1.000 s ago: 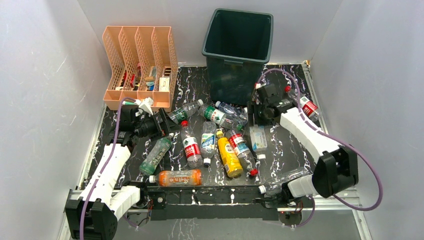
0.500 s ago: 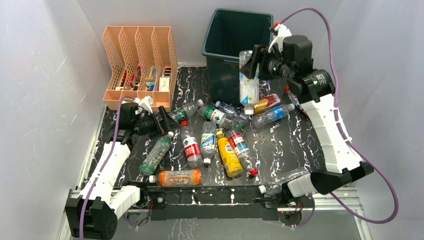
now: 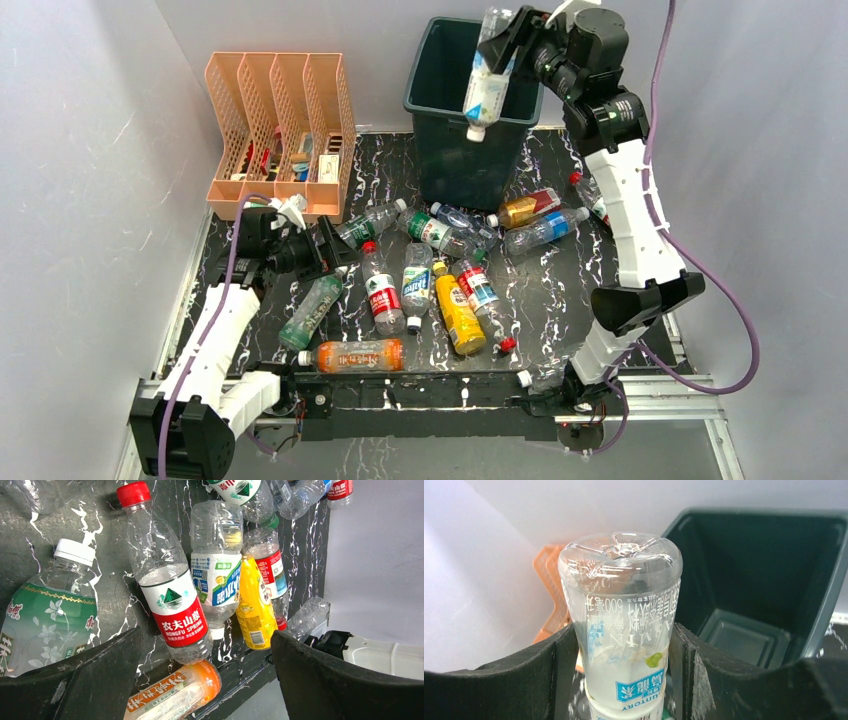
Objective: Put the plastic bottles in the bin
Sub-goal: Pick up the plastic bottle at the center of the board, then place the plastic bottle in the trash bin.
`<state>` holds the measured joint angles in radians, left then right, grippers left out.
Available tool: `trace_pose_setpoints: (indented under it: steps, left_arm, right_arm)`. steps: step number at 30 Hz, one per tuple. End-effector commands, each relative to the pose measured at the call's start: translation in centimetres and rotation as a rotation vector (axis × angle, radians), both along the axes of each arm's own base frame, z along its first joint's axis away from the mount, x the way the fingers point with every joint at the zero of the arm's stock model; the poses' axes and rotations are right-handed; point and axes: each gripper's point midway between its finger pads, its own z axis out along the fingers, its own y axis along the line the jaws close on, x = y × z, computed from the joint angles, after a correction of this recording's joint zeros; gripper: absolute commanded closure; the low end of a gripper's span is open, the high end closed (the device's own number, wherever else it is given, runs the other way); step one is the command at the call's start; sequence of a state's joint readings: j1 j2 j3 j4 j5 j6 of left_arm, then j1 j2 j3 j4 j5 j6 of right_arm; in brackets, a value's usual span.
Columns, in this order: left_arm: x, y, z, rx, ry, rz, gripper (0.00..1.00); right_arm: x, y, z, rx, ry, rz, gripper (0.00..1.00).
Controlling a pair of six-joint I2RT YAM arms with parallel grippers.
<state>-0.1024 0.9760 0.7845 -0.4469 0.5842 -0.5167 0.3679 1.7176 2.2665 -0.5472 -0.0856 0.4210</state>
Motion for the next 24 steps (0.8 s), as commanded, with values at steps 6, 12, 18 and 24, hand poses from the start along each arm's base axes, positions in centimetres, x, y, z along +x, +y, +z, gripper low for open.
trace_pose_setpoints:
  steps: [6, 12, 18, 24]
  left_arm:
    - [-0.8, -0.1, 2.0, 0.000, -0.029, -0.010, 0.02]
    - [-0.7, -0.1, 2.1, -0.005, -0.029, -0.007, 0.02]
    - [-0.8, 0.0, 2.6, -0.004, -0.040, -0.003, 0.02]
    - [-1.0, 0.0, 2.4, 0.000, -0.036, -0.004, 0.02]
  right_arm:
    - [1.5, -3.9, 11.3, 0.262, -0.369, -0.098, 0.37]
    - [5.2, -4.8, 9.2, 0.240, -0.371, -0.180, 0.34]
    - [9.9, -5.1, 3.9, 0.137, -0.306, -0.242, 0.30]
    - [13.2, -4.4, -1.5, 0.049, -0.197, -0.241, 0.12]
